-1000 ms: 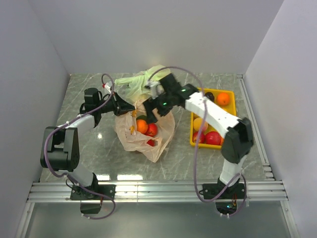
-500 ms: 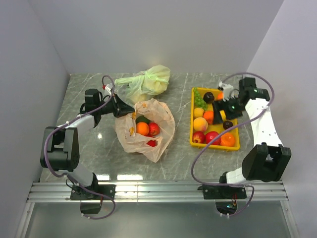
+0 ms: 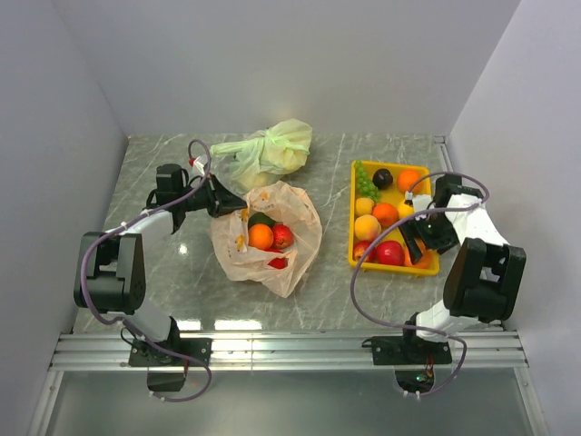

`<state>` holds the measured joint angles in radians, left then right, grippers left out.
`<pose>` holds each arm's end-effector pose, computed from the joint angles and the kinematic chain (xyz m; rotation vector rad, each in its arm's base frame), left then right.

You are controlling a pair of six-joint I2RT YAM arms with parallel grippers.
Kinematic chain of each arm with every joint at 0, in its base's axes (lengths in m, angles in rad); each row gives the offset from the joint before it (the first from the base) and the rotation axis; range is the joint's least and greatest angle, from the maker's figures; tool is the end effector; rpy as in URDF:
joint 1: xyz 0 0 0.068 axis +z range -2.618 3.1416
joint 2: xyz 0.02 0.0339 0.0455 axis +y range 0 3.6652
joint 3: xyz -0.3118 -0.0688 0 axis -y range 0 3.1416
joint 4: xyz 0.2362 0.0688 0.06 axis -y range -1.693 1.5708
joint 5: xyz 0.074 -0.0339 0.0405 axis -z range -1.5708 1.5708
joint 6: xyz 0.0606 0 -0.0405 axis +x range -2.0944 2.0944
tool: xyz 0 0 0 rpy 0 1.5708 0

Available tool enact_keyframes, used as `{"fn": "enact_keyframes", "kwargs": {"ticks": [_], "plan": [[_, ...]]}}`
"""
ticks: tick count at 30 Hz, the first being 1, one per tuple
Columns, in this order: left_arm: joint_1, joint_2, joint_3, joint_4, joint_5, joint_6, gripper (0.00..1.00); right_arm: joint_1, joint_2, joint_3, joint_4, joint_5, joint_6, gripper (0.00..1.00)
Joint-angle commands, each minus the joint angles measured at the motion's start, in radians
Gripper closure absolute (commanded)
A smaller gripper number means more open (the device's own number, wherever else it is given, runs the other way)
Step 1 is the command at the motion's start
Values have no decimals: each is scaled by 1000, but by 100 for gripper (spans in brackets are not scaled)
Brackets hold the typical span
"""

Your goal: Place the fake fruits into the plastic bag and tie a complex knot

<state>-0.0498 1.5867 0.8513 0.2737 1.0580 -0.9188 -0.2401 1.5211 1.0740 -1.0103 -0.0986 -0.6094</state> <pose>0.3302 -0.0693 0.2651 -0.1896 2.1707 -1.6508 0.2526 -0.0557 0.2435 -0.5585 2.9446 0.0646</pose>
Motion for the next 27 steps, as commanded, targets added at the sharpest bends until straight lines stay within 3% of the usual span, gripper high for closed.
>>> {"fn": "enact_keyframes", "kwargs": {"ticks": [1,7,19,27], "plan": [[2,-31,26,-21,17,58,100,-4,36,7,105,33,-30,6],[2,-30,17,-18,14,58,100,-1,85,72,92,-6,-29,6],[2,-4,37,-21,14,52,100,71,-53,47,144,22,-110,6],[2,-4,45,-33,10,60,99,84,36,76,153,11,-90,12]]}}
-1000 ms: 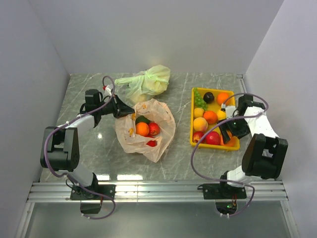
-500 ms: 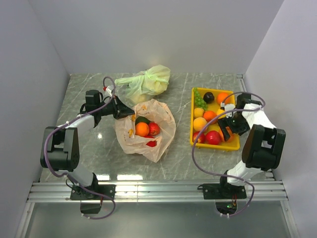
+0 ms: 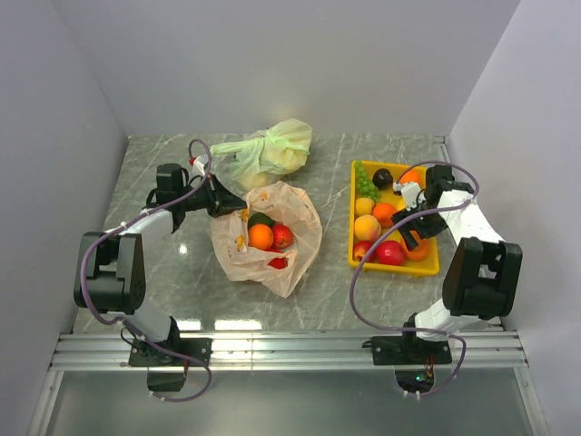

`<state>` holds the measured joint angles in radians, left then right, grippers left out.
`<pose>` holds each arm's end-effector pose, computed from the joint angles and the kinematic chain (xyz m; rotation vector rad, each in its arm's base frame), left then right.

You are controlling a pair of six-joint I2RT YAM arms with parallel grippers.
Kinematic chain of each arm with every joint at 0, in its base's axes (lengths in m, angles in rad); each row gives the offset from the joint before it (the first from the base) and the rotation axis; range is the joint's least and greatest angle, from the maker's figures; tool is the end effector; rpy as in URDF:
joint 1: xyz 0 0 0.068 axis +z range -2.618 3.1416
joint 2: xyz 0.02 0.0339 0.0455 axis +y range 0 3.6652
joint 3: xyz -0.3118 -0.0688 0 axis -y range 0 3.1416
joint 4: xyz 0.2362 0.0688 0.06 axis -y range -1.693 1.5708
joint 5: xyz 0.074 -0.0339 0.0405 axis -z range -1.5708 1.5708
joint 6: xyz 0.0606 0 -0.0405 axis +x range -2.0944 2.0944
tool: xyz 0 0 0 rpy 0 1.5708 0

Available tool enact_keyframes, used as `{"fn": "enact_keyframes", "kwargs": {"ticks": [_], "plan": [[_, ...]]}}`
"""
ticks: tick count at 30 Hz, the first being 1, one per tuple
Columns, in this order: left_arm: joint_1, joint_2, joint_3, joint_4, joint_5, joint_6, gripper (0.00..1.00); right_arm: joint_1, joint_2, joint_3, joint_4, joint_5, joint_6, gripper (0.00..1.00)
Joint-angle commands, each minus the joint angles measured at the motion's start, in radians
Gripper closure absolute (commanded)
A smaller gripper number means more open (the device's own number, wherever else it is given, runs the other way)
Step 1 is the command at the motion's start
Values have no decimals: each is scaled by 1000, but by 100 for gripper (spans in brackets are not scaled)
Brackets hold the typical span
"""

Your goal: Place the fake fruits into the plastic bag and tie a complex knot

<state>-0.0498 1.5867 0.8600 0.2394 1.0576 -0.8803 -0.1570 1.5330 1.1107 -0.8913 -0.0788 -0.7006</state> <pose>0.3300 -0.0693 0.2646 -0.1685 2.1808 -1.6345 0.2797 -0.0395 0.2530 -0.7859 2.7653 -0.0515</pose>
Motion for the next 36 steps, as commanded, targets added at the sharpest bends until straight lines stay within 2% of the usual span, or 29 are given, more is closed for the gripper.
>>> {"fn": "enact_keyframes", "kwargs": {"ticks": [1,8,13,16,18,22,27,31,32,35,36], "plan": [[2,-4,34,0,12,23,99,2,33,38,43,-9,6,12],[4,-5,43,-29,13,47,100,2,118,25,61,-29,15,10],[4,2,47,-28,15,46,99,2,141,20,60,-49,30,12],[4,4,50,-28,16,44,100,-1,124,35,37,-46,30,21],[4,9,57,-35,16,49,100,-12,95,54,12,-29,27,31],[4,4,53,-37,19,49,99,-29,38,150,-67,-27,18,37],[4,4,43,-26,22,43,100,-12,27,392,-213,-120,53,37],[4,9,36,1,35,23,100,108,44,538,-262,-260,127,37],[4,7,31,18,38,15,99,197,47,567,-244,-275,147,38],[4,16,20,75,64,-31,99,340,68,612,-161,-337,243,38],[4,24,25,80,71,-43,99,428,82,624,-140,-352,266,39]]}}
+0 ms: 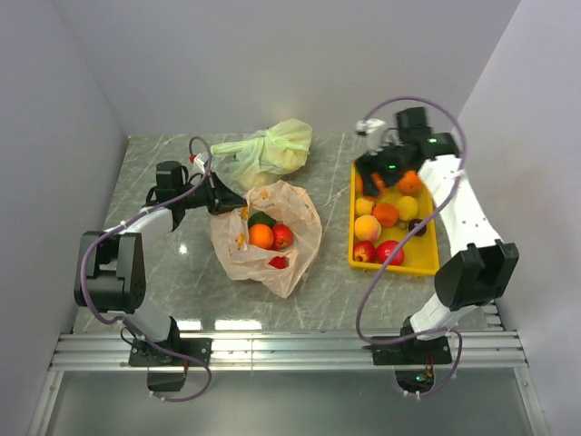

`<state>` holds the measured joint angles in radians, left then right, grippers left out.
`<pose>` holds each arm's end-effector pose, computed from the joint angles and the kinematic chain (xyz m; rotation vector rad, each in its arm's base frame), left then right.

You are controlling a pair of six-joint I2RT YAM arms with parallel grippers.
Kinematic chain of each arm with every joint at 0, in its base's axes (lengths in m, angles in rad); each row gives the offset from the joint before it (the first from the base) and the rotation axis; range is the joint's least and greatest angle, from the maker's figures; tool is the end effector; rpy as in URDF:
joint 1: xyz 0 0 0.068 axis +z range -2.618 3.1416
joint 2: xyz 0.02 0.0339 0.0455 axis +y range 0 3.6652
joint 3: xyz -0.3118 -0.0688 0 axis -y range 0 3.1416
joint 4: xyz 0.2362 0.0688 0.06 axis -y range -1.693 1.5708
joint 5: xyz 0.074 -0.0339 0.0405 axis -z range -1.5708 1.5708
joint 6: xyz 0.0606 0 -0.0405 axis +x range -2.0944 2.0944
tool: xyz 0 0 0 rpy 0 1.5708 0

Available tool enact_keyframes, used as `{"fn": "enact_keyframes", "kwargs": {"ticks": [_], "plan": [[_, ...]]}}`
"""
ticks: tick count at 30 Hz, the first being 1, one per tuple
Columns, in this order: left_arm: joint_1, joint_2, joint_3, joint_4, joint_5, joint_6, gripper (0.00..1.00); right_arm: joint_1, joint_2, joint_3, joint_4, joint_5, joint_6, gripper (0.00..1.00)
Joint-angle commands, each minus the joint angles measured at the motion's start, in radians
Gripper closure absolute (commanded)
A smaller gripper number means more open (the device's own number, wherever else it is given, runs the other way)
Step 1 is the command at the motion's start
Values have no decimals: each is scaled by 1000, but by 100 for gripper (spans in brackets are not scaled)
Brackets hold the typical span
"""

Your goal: Place the fake fruits into the plastic bag and tie a complex knot

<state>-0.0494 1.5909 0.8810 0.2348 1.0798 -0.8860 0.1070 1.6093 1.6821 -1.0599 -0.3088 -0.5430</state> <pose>0.3327 -0.0700 0.2699 -0.1474 2.1733 -1.6571 0.3319 0.0542 0.3922 -0.9091 2.3320 0.2175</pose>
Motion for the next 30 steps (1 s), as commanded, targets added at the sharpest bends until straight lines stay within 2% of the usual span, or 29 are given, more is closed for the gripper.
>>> {"fn": "enact_keyframes", "kwargs": {"ticks": [1,6,13,17,21,25,27,28,29,30], "plan": [[3,24,6,84,52,-37,99,215,21,66,49,-134,154,40],[5,37,32,57,68,-24,99,472,150,183,142,-202,241,44],[22,41,72,31,83,-24,99,655,254,159,208,-276,337,49],[26,34,81,29,106,-19,99,668,276,123,276,-253,377,52],[26,35,87,-27,127,28,100,643,328,160,398,-66,475,53],[28,38,84,-29,131,41,99,628,363,191,462,48,541,52],[28,49,91,-28,131,38,99,640,376,189,483,105,541,50],[29,55,96,-26,131,35,99,643,385,180,482,126,541,44],[31,61,107,-25,132,30,99,645,383,165,494,155,541,36],[31,64,113,-25,134,32,98,643,380,145,505,165,541,18]]}}
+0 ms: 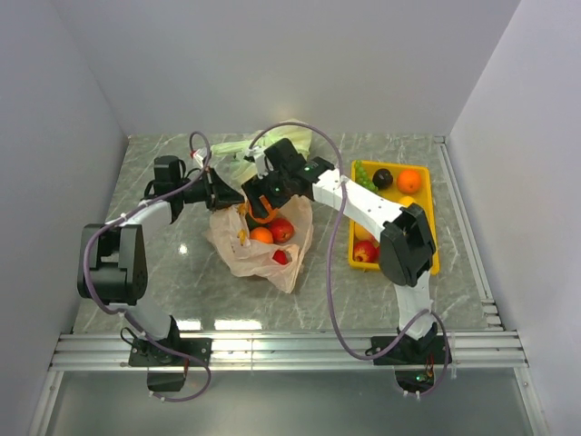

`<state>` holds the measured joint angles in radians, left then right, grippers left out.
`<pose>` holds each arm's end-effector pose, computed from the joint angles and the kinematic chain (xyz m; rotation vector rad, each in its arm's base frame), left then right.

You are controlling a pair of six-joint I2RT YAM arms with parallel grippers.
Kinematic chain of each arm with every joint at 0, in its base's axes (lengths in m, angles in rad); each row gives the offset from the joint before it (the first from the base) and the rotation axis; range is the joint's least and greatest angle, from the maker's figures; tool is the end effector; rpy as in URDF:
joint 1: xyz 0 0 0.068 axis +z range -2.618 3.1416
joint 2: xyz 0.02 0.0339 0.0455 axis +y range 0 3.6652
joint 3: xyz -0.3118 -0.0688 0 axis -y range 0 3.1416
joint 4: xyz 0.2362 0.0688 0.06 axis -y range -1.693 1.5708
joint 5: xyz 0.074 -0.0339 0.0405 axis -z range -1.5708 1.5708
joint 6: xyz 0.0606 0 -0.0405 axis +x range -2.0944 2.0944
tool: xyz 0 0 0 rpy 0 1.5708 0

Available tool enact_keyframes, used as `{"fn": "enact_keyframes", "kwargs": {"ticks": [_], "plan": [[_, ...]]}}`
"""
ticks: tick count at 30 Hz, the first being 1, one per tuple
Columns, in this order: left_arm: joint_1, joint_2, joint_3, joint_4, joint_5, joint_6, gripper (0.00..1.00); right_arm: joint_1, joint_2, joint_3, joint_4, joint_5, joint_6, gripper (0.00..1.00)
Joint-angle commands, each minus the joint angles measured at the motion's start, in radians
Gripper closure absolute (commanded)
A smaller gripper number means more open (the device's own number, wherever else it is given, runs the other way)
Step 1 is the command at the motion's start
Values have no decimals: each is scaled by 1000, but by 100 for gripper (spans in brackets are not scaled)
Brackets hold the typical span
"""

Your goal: Place the fake fruits into the plastic bag and tie a complex knot

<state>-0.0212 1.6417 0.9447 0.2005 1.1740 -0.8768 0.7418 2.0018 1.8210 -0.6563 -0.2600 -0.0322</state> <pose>0.3461 -0.0632 0.2725 -0.1101 2.1748 -1.7366 0.3450 0.3372 0.3149 -1.0460 2.2382 0.6319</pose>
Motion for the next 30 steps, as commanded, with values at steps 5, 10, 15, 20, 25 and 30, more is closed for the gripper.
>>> {"fn": "enact_keyframes", "kwargs": {"ticks": [5,10,15,20,25,30], "plan": [[6,47,78,-6,39,35,96,8,-184,-210,248,58,74,2],[7,72,104,-32,38,55,94,-30,-342,-243,190,-122,43,0],[7,79,141,-102,42,128,94,-211,-361,-244,179,-214,66,2],[7,93,180,-197,59,235,93,-396,-197,-145,149,-309,124,11],[7,102,227,-317,70,361,94,-412,-52,-65,155,-369,166,25],[7,104,237,-371,69,400,94,-386,15,-84,182,-355,160,33]]}}
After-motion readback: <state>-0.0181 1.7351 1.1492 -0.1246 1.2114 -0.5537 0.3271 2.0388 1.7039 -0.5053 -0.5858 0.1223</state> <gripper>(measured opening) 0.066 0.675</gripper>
